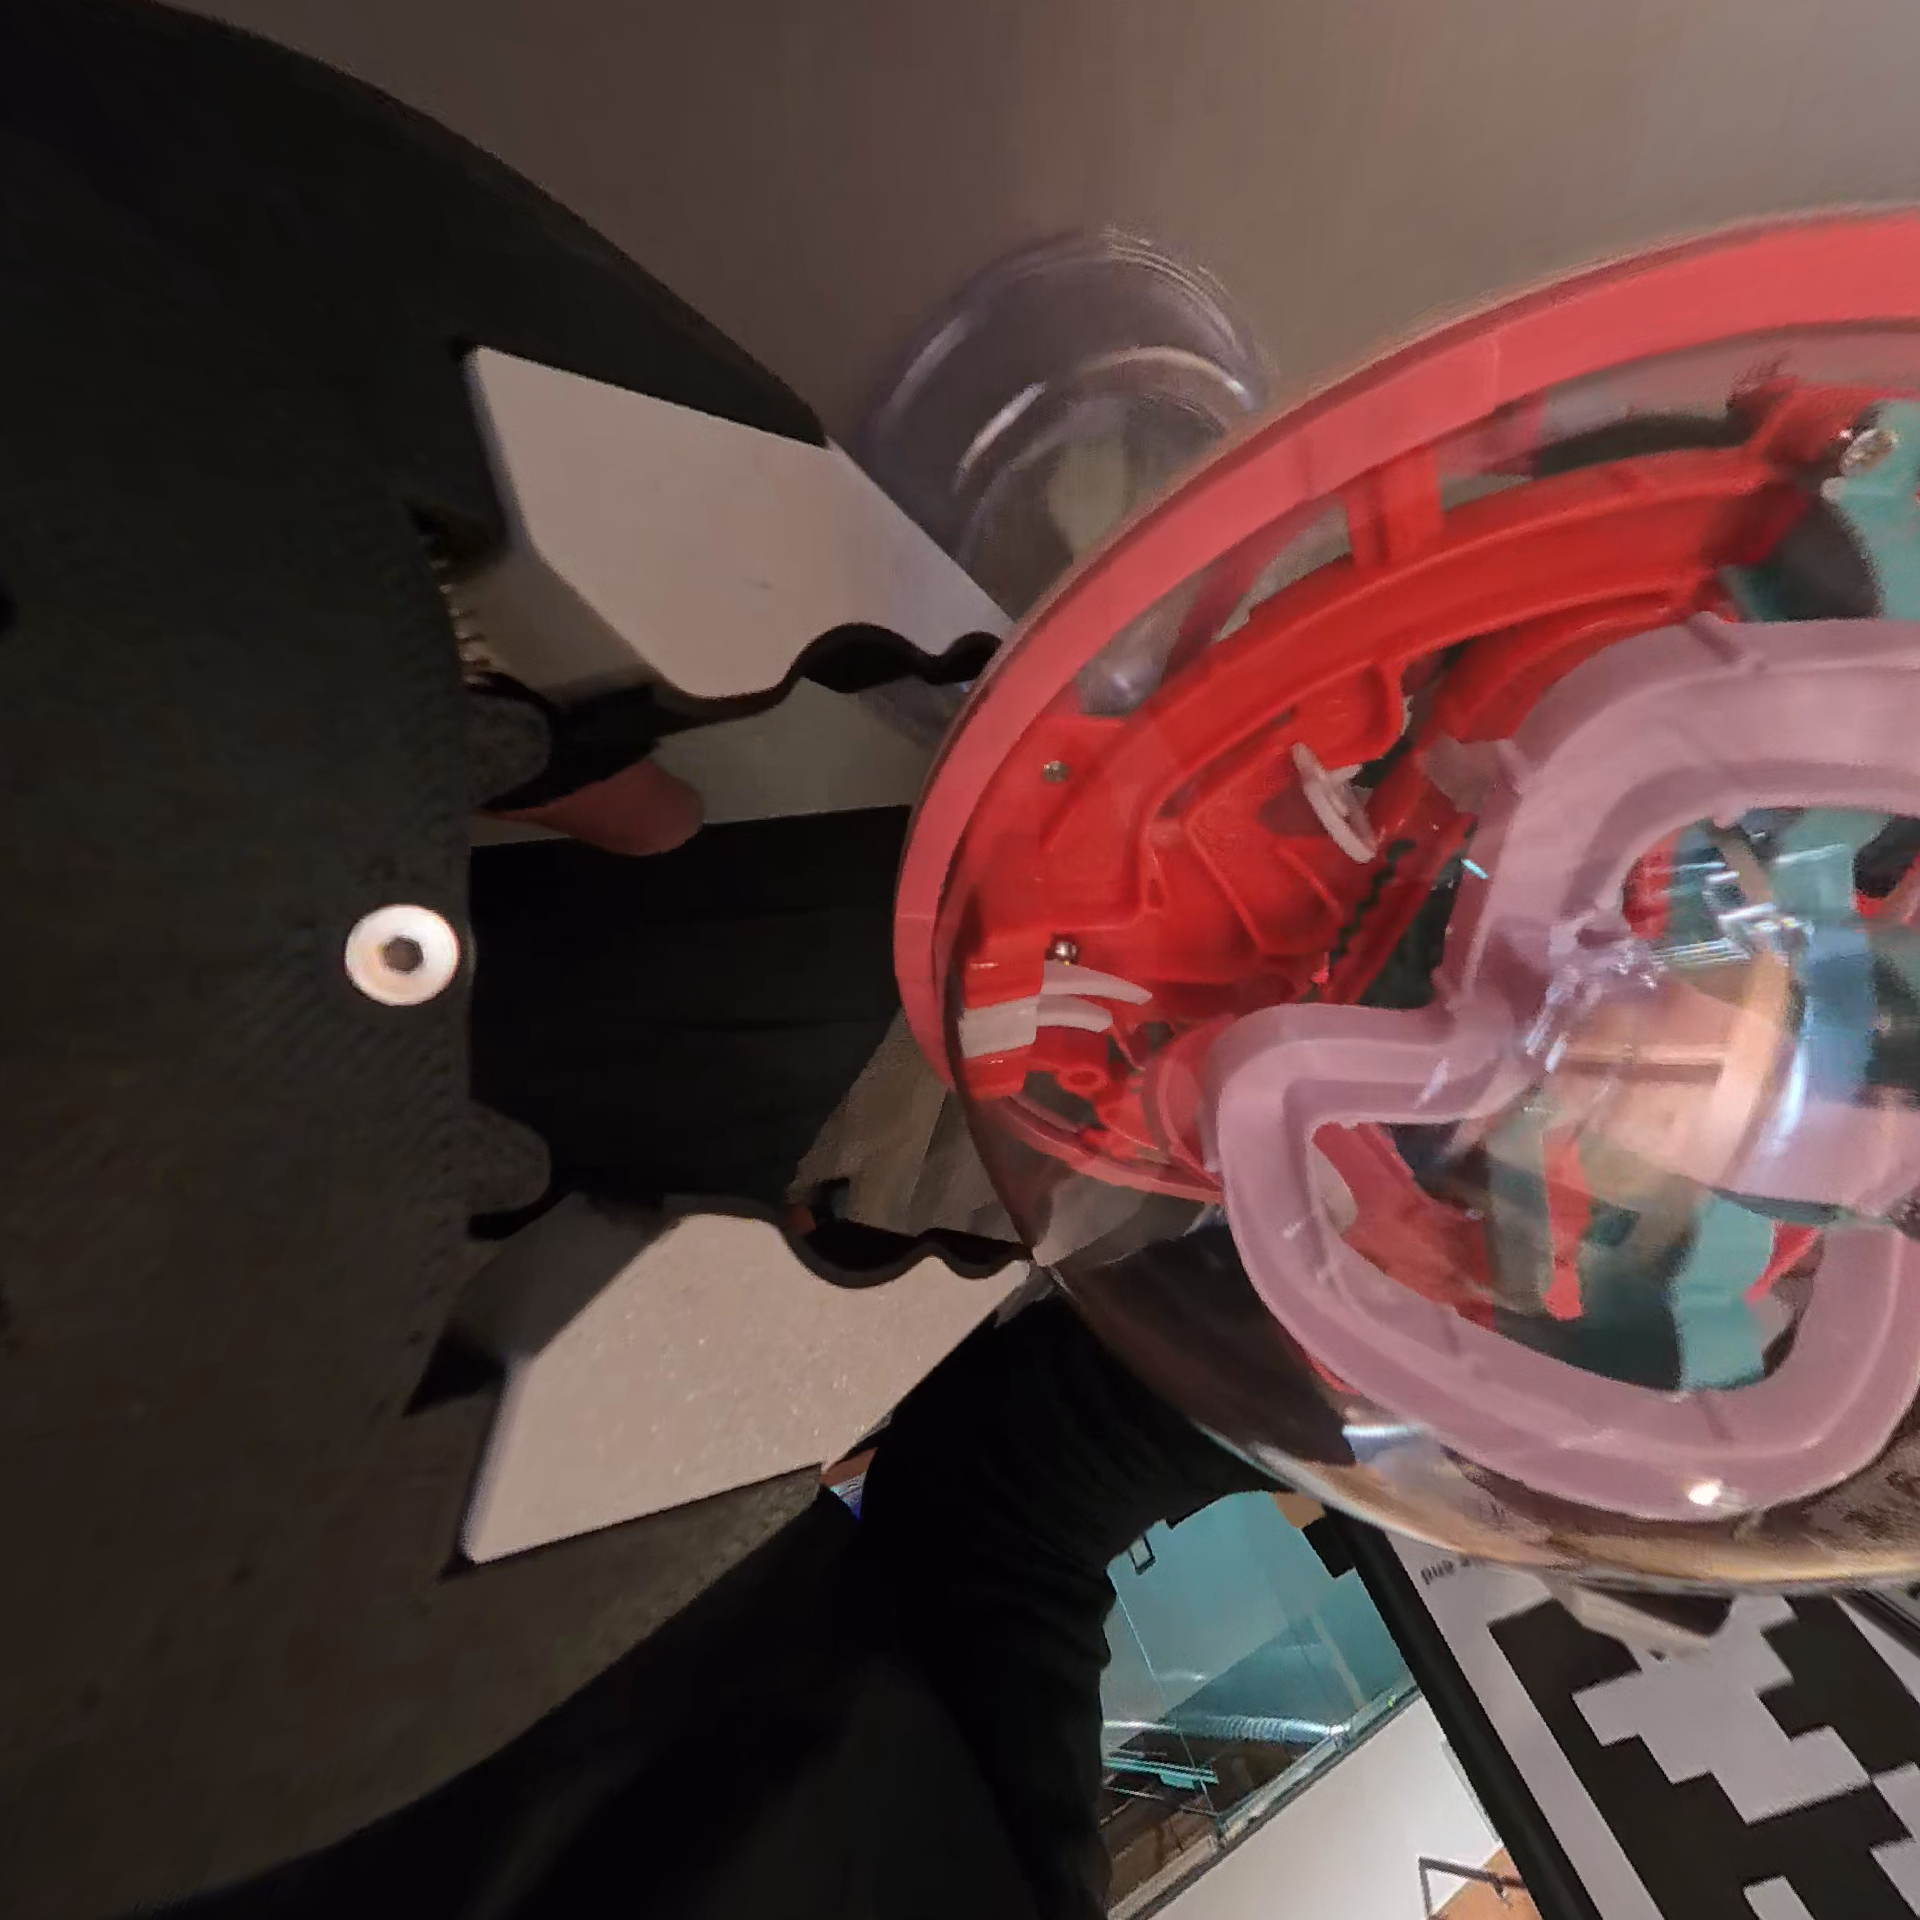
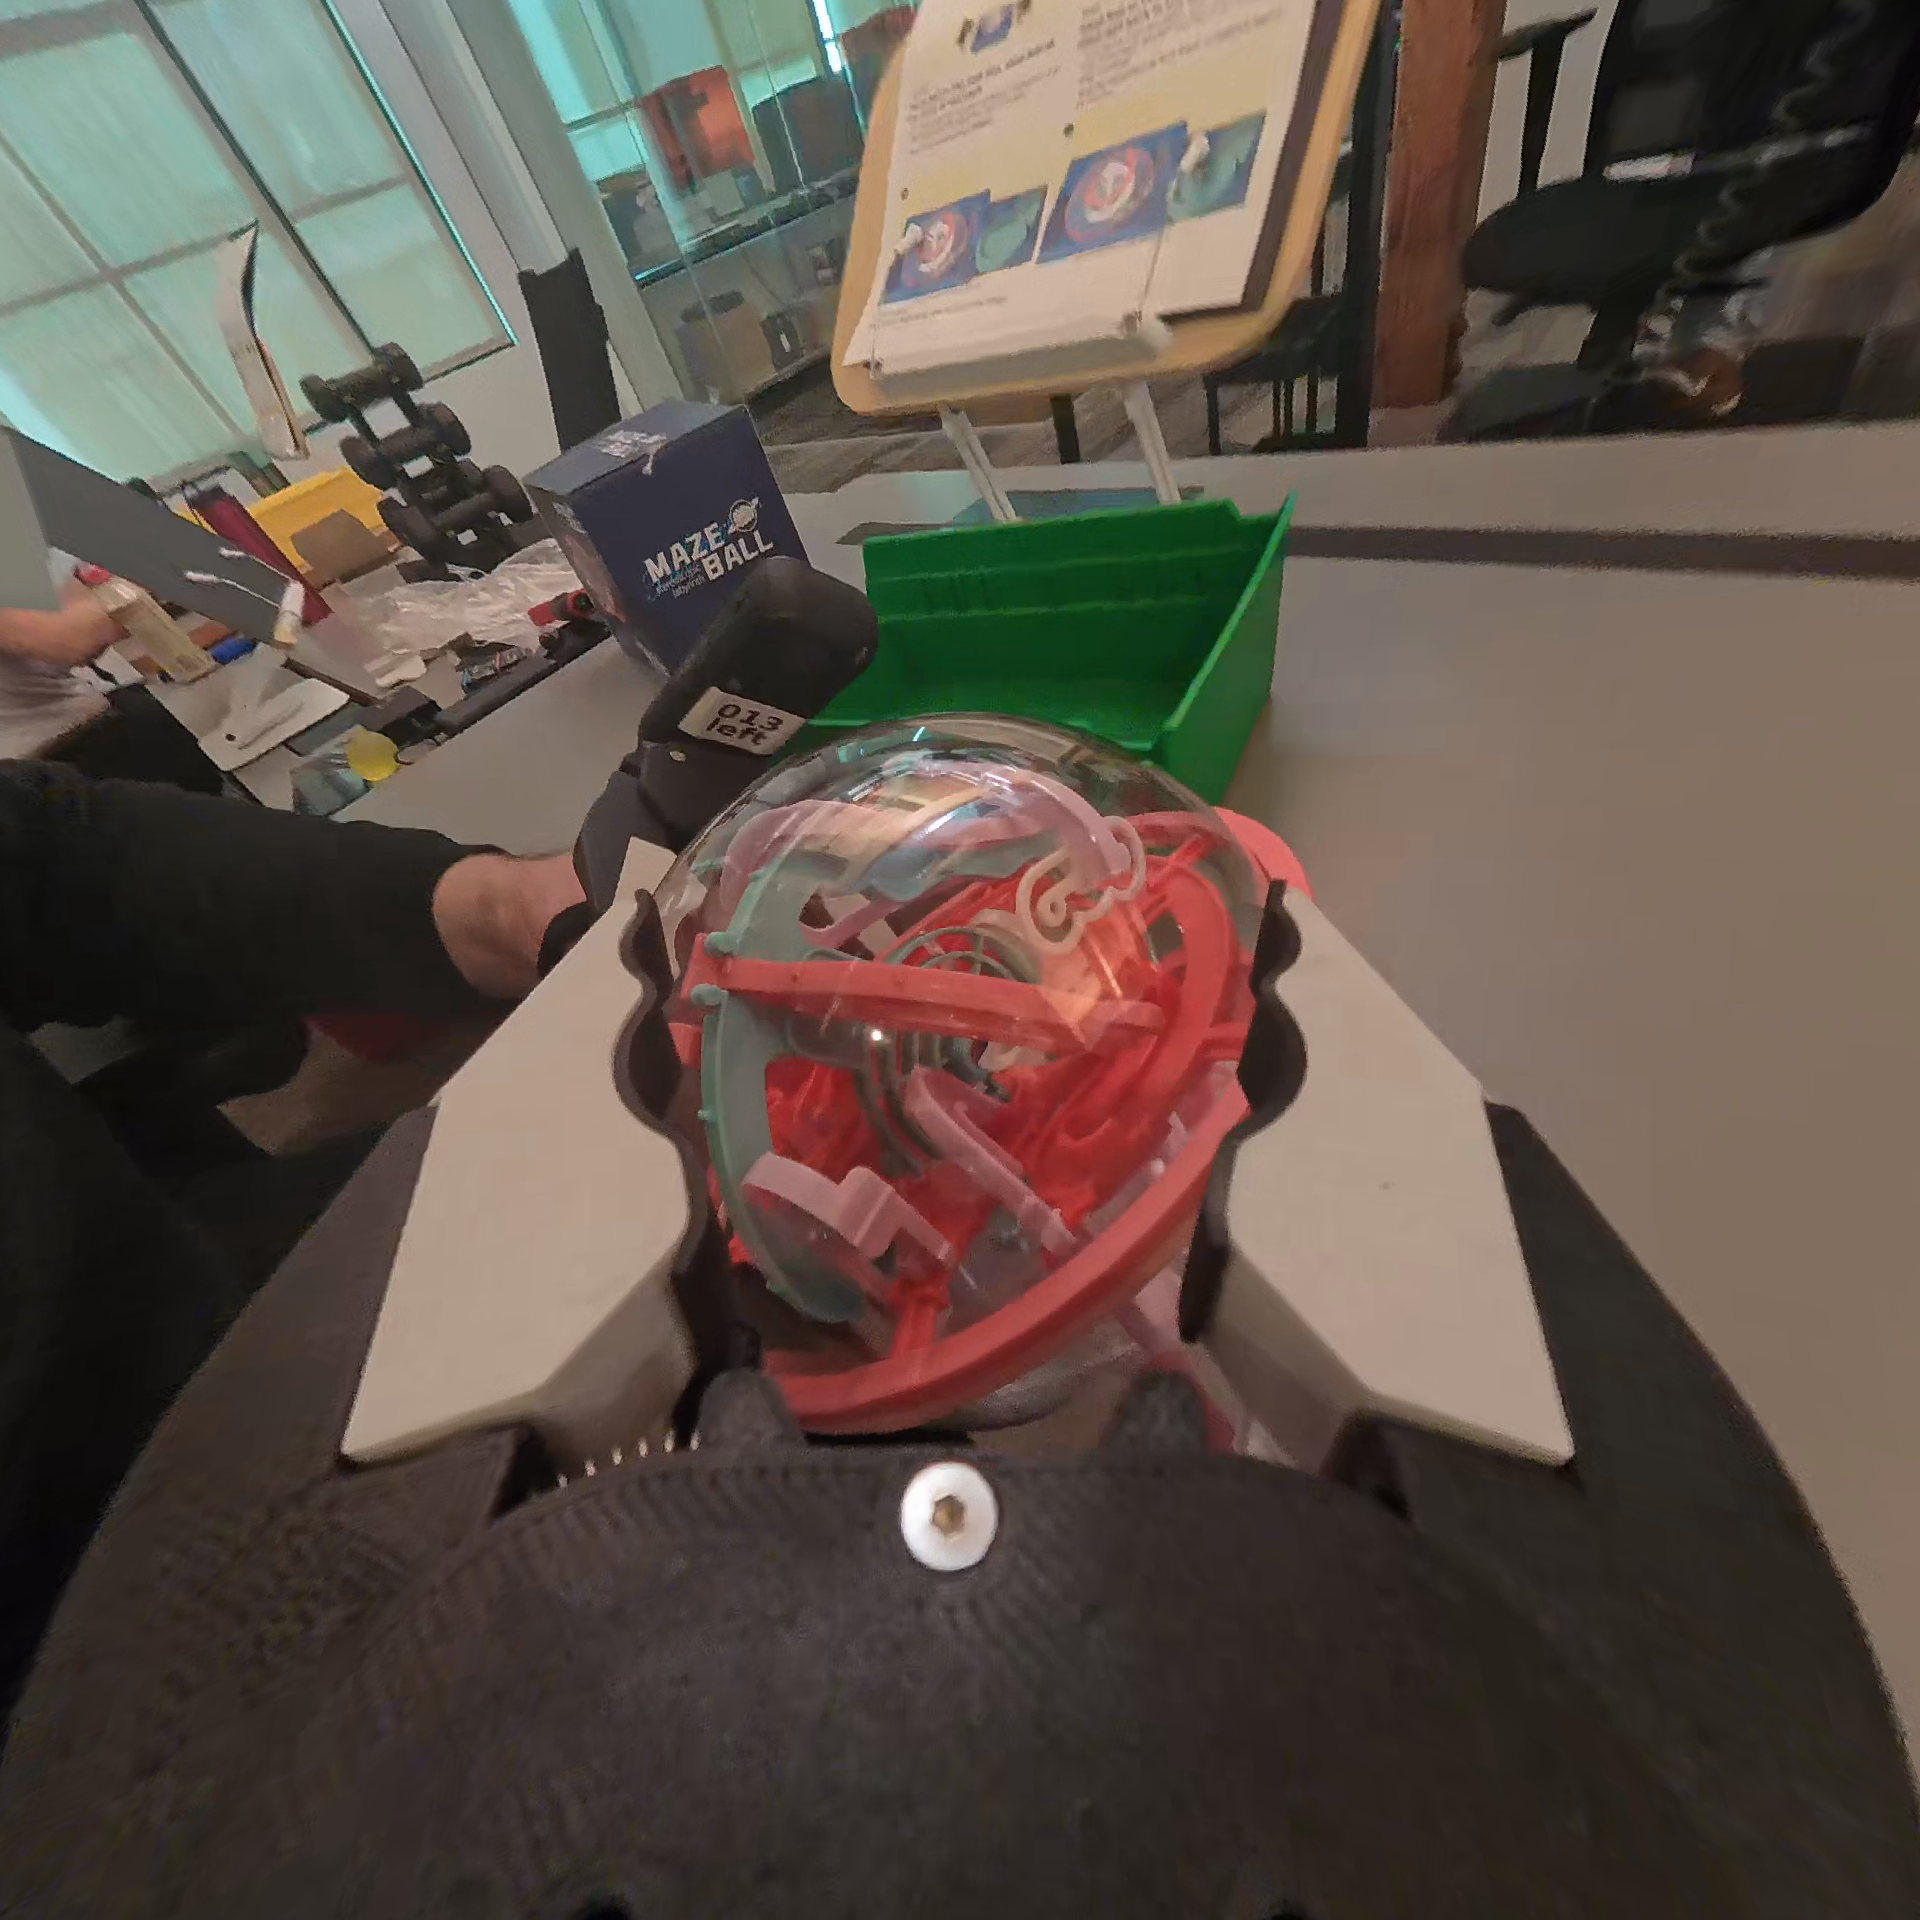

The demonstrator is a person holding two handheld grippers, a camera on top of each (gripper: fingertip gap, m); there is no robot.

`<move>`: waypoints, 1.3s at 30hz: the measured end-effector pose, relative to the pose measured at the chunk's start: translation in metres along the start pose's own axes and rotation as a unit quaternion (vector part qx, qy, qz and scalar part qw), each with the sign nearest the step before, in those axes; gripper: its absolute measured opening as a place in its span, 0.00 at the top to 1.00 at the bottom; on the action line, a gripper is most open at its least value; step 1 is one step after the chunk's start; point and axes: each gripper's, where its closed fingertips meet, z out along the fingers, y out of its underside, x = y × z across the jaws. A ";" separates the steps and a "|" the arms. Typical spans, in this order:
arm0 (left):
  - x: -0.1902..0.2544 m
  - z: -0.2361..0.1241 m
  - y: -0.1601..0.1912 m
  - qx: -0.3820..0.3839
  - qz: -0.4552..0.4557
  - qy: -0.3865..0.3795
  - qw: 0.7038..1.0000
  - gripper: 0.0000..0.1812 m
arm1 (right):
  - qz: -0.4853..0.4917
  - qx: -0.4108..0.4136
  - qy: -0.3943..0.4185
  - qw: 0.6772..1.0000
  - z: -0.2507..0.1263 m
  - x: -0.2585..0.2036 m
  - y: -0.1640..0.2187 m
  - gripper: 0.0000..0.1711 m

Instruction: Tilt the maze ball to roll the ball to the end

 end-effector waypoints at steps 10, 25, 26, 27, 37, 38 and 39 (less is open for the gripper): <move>0.065 -0.008 -0.065 0.091 0.165 0.018 0.982 0.43 | -0.221 -0.021 0.021 0.975 -0.018 -0.065 -0.103 0.37; 0.195 -0.025 -0.161 0.190 0.349 0.078 0.914 0.43 | -0.445 -0.142 0.095 0.879 -0.038 -0.173 -0.230 0.39; 0.201 -0.026 -0.164 0.195 0.358 0.082 0.910 0.42 | -0.456 -0.150 0.101 0.872 -0.038 -0.178 -0.233 0.38; 0.208 -0.026 -0.167 0.199 0.366 0.087 0.905 0.42 | -0.465 -0.156 0.108 0.865 -0.039 -0.184 -0.237 0.38; 0.270 -0.037 -0.202 0.237 0.454 0.100 0.853 0.42 | -0.551 -0.170 0.153 0.803 -0.045 -0.239 -0.278 0.39; 0.274 -0.039 -0.204 0.238 0.458 0.099 0.851 0.42 | -0.555 -0.169 0.155 0.800 -0.045 -0.242 -0.280 0.39; 0.277 -0.040 -0.206 0.240 0.461 0.098 0.849 0.42 | -0.557 -0.168 0.157 0.798 -0.046 -0.244 -0.283 0.39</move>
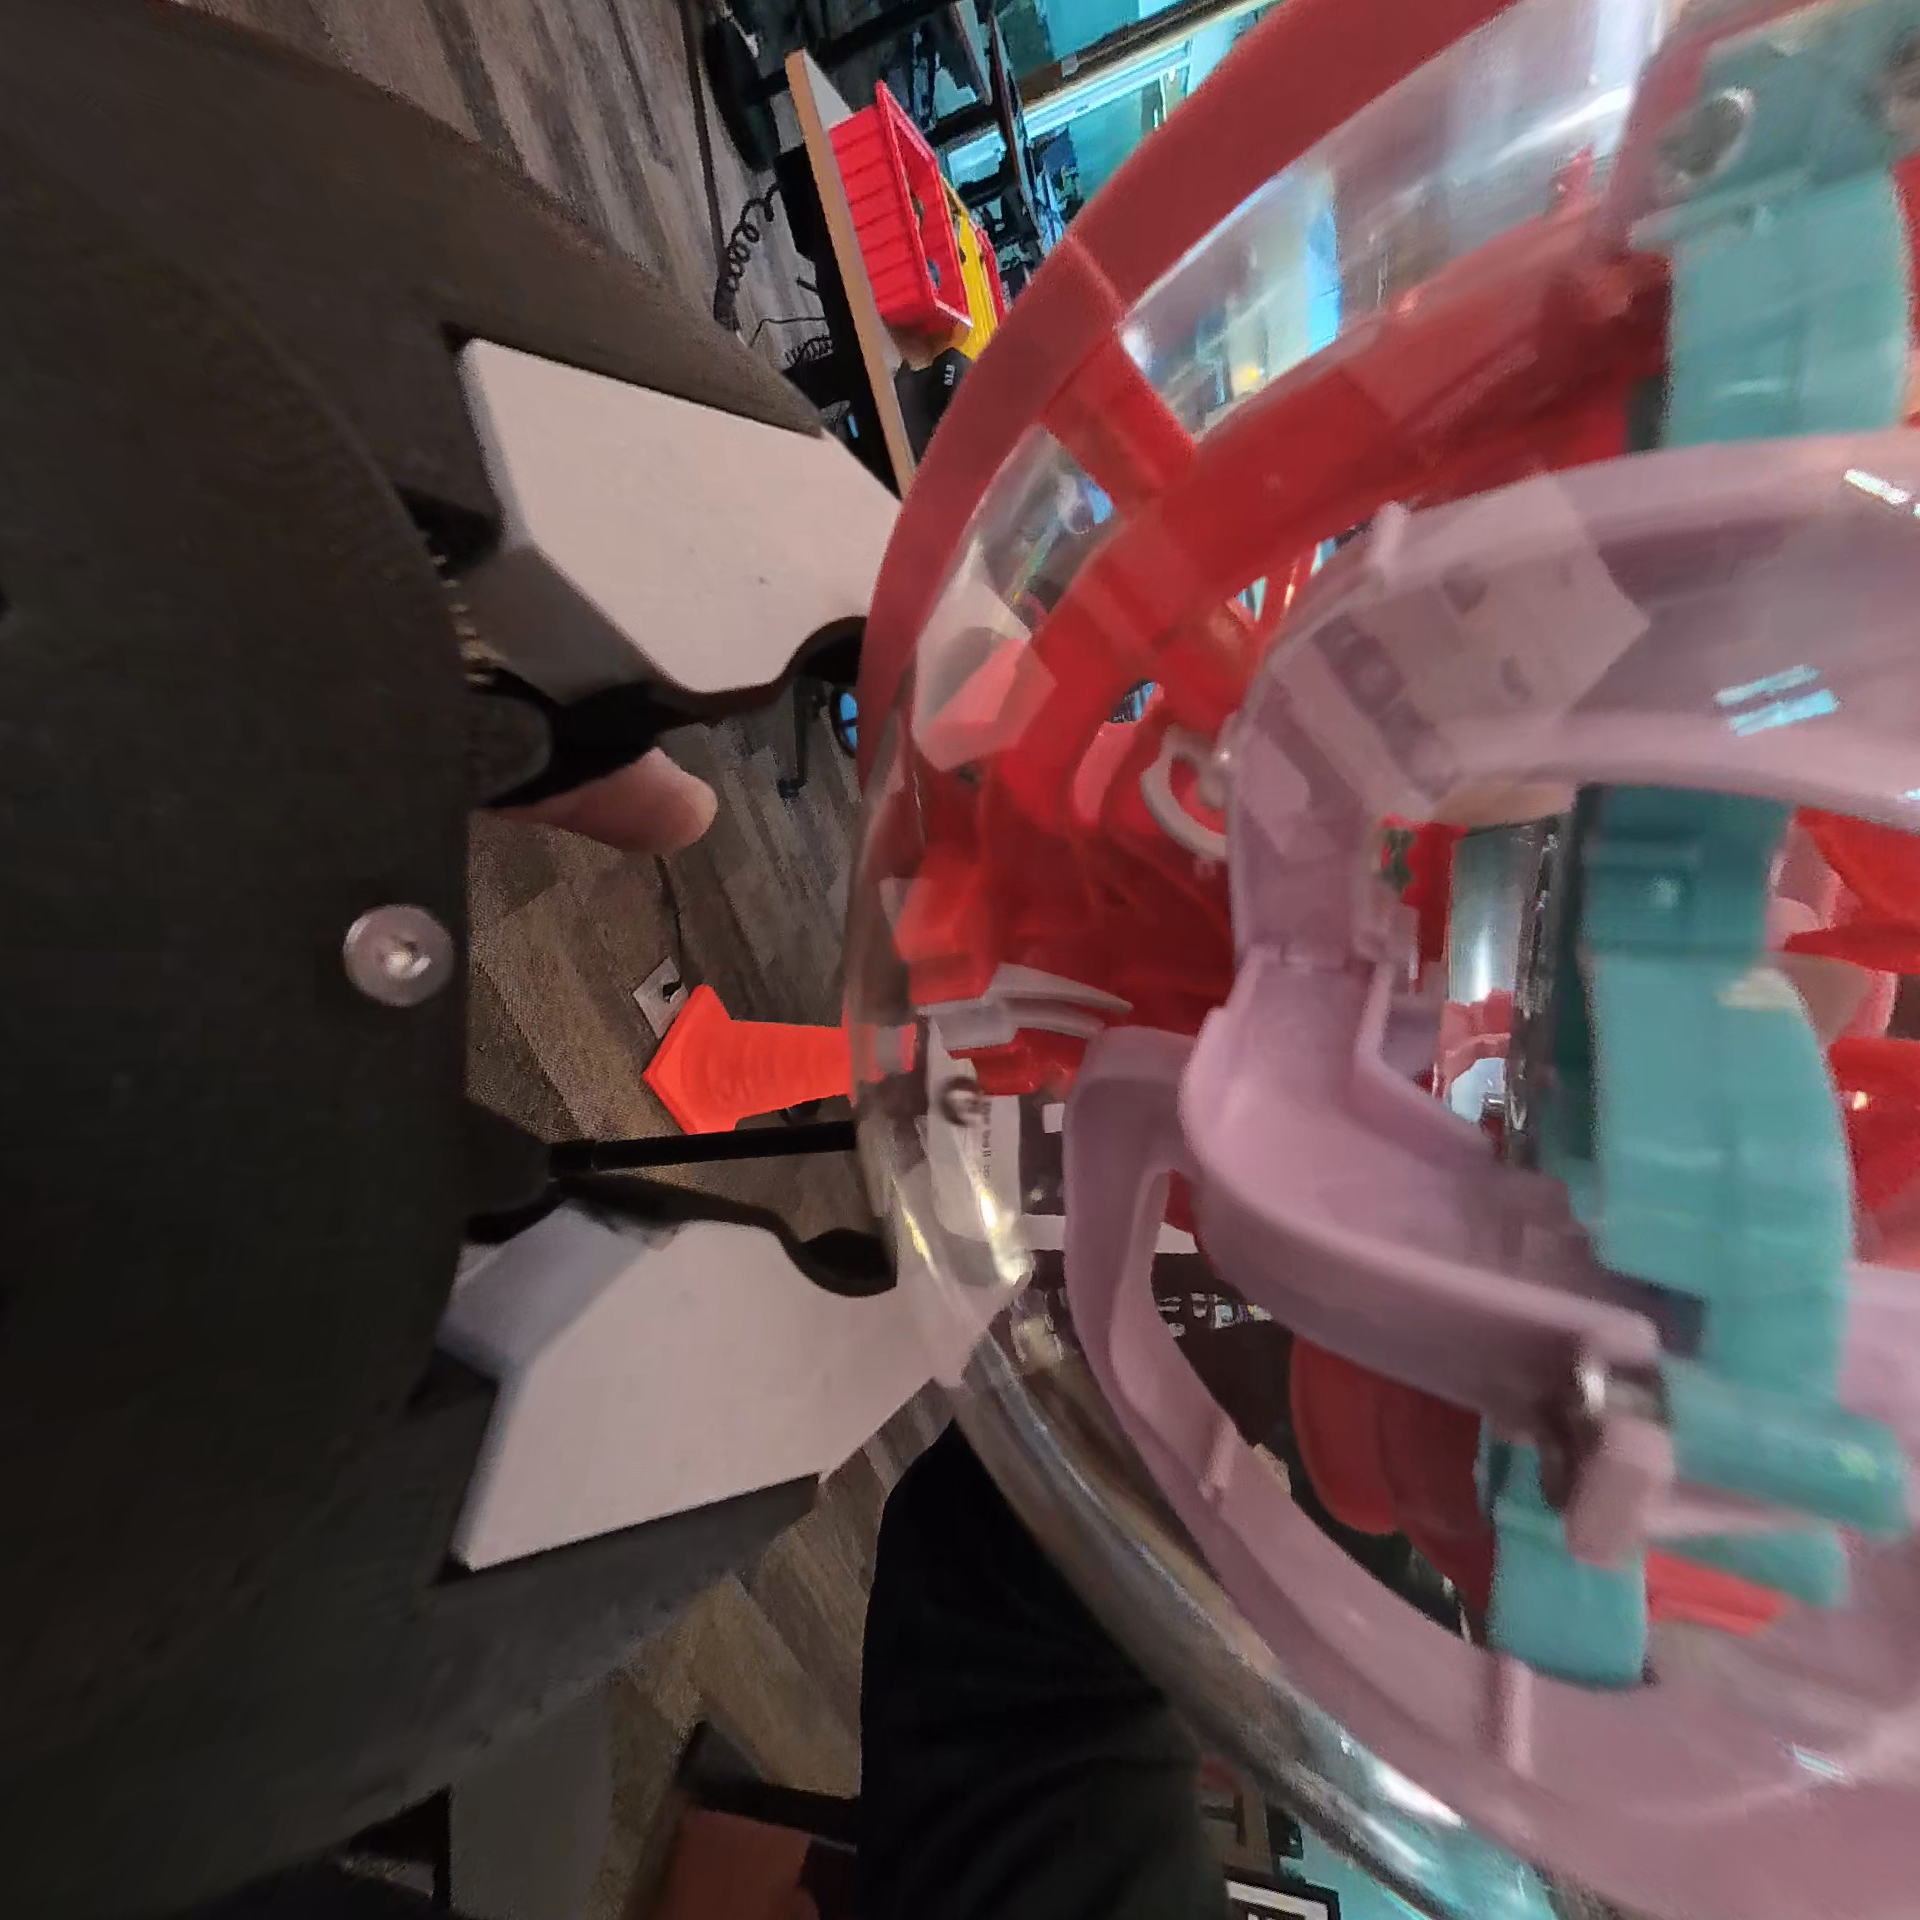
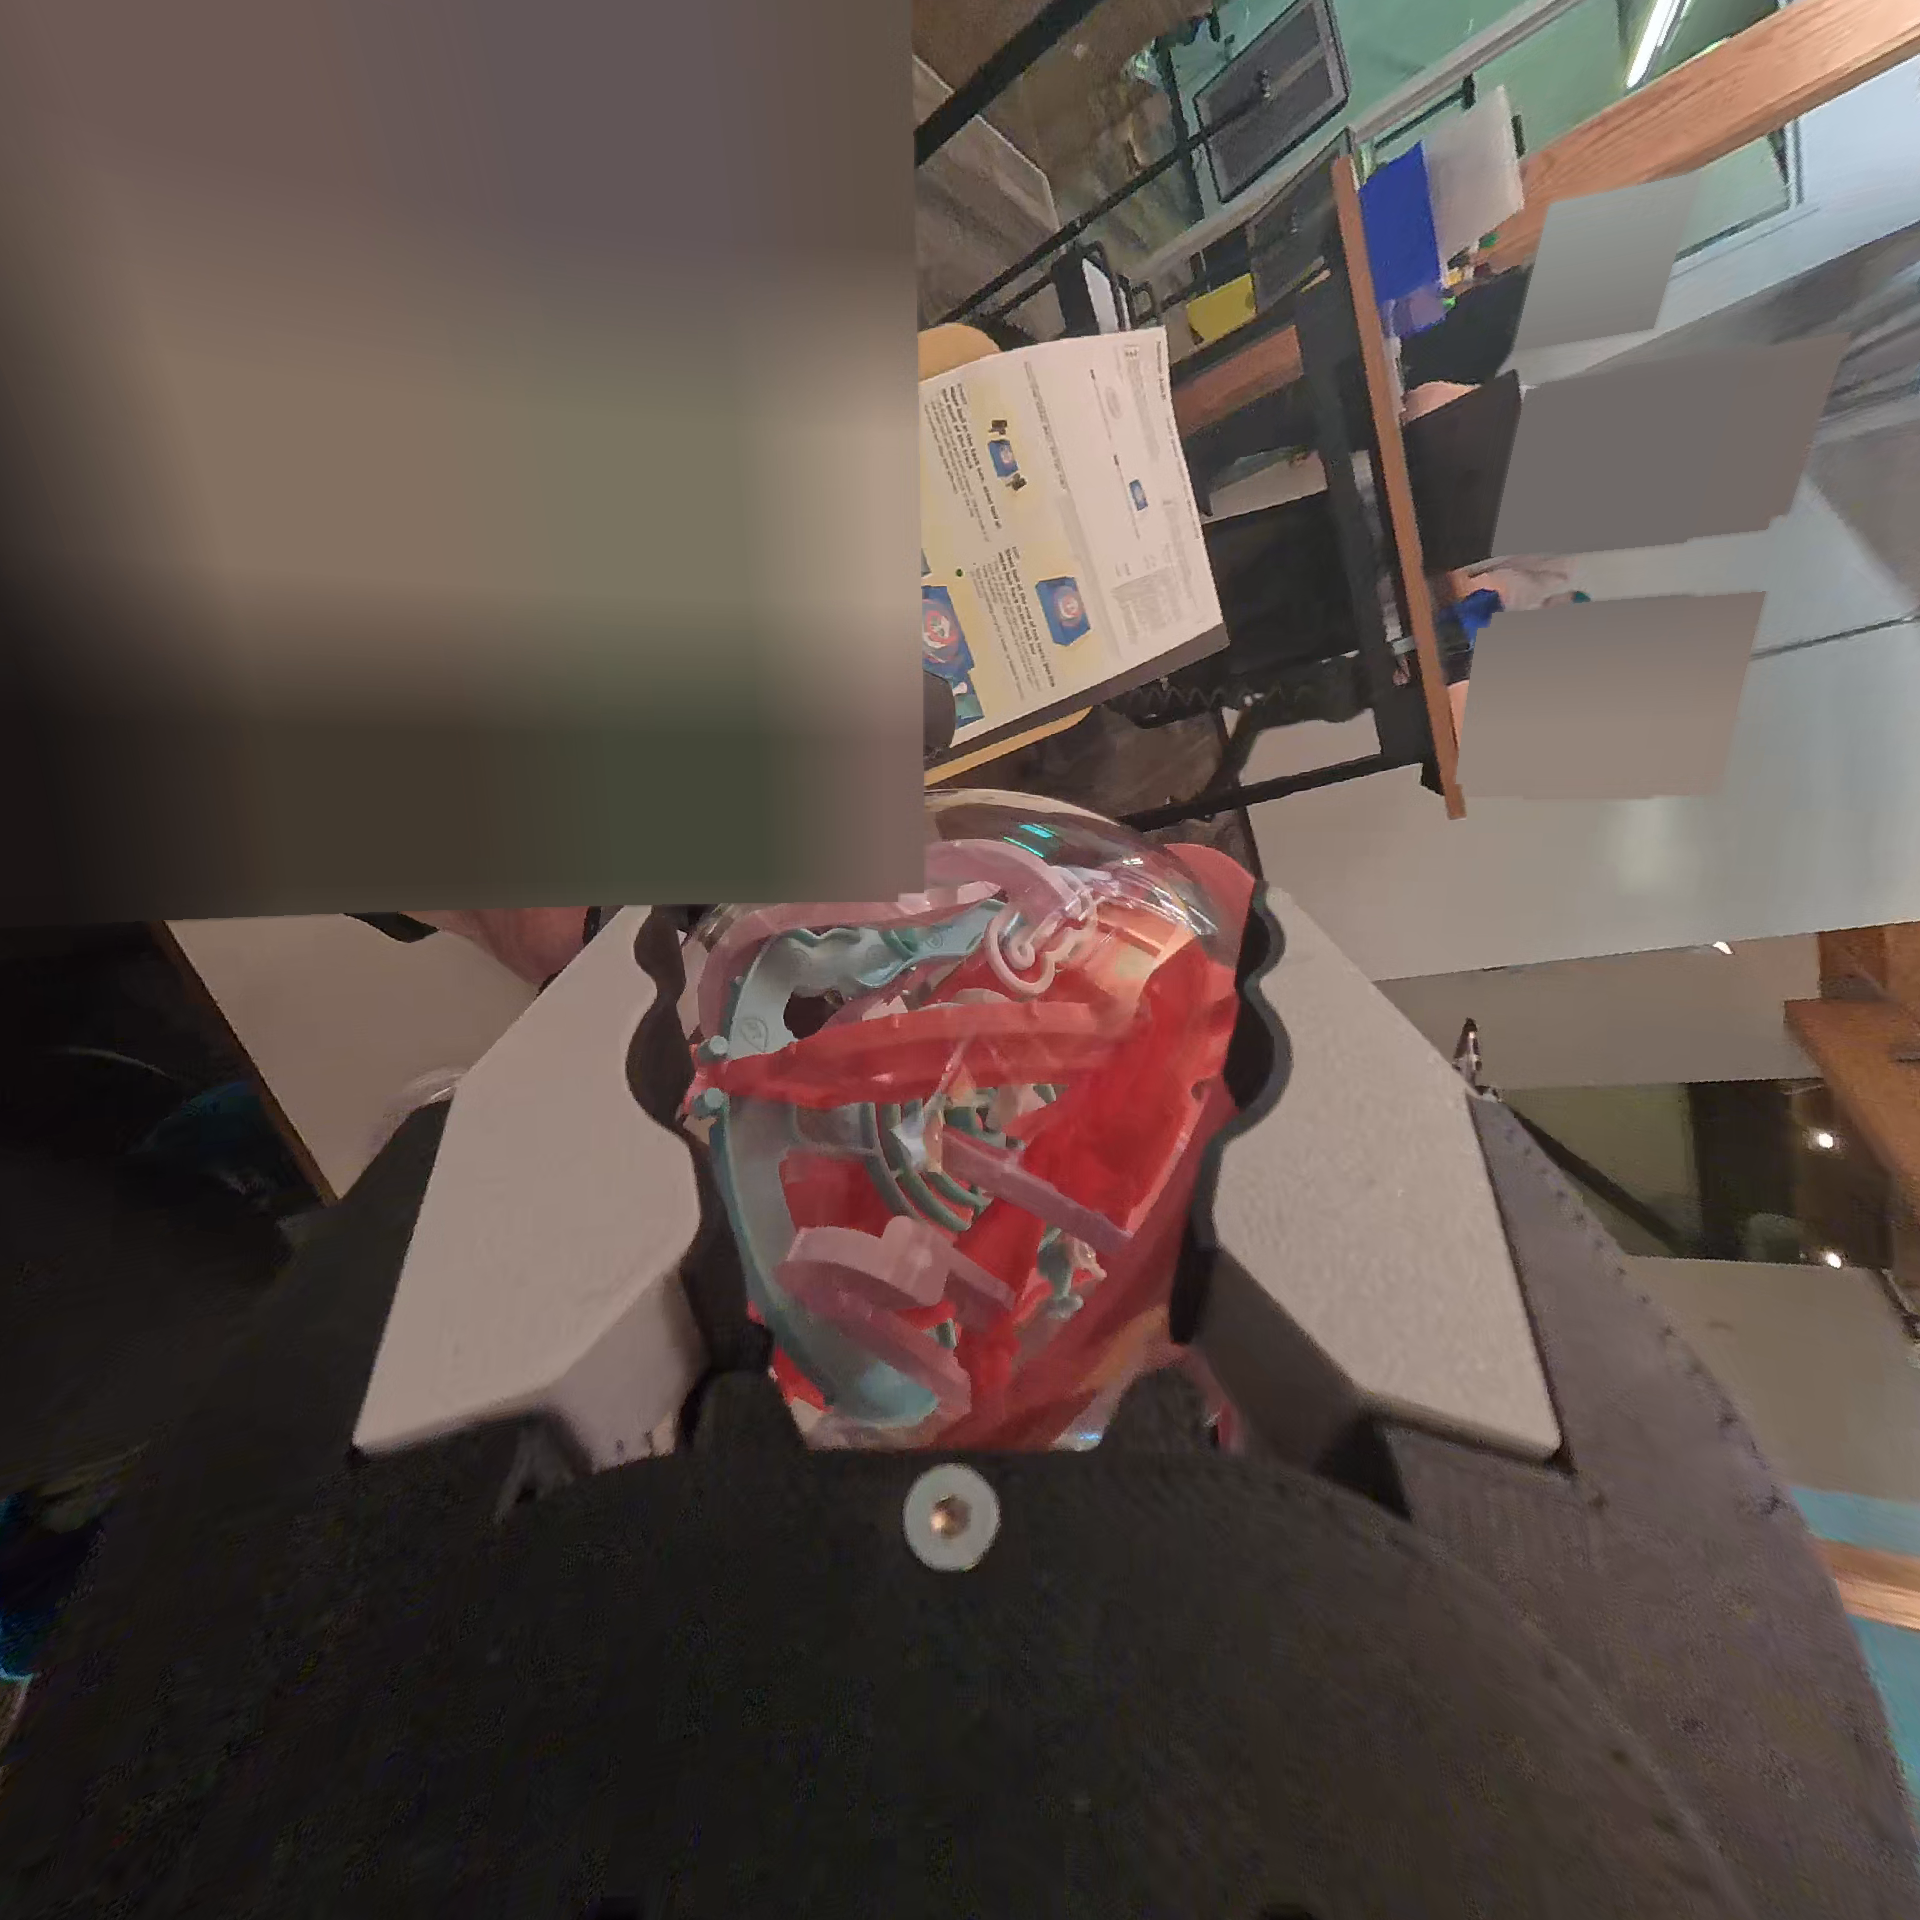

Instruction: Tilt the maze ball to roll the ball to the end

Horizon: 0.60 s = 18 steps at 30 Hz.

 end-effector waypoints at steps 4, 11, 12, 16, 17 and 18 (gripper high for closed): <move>0.005 0.005 -0.012 0.009 0.000 0.011 1.000 0.42 | -0.004 -0.006 0.004 1.000 -0.006 0.005 -0.010 0.39; 0.010 0.010 -0.015 -0.014 -0.011 0.008 1.000 0.42 | 0.027 0.013 0.009 1.000 -0.019 0.011 -0.007 0.39; 0.010 0.010 -0.013 -0.022 -0.016 0.007 1.000 0.42 | 0.037 0.019 0.009 0.999 -0.019 0.012 -0.004 0.40; 0.009 0.008 -0.001 -0.032 -0.041 0.010 0.999 0.42 | 0.075 0.024 -0.001 0.997 -0.015 0.013 0.010 0.39; 0.009 0.008 0.003 -0.030 -0.049 0.012 0.998 0.42 | 0.082 0.017 -0.005 0.997 -0.012 0.012 0.014 0.39; 0.009 0.009 0.006 -0.025 -0.059 0.016 0.998 0.42 | 0.086 0.010 -0.008 0.996 -0.009 0.012 0.017 0.38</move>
